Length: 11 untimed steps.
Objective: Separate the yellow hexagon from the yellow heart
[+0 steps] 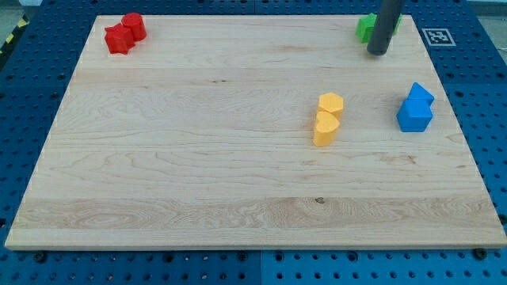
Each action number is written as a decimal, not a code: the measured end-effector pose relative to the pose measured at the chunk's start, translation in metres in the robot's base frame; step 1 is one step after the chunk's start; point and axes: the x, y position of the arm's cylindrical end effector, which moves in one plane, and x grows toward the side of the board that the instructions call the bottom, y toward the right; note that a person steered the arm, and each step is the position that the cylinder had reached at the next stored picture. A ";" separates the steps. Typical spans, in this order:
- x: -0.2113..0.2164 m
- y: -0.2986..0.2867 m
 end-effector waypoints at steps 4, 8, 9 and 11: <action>0.032 -0.003; 0.101 -0.038; 0.123 -0.038; 0.125 -0.072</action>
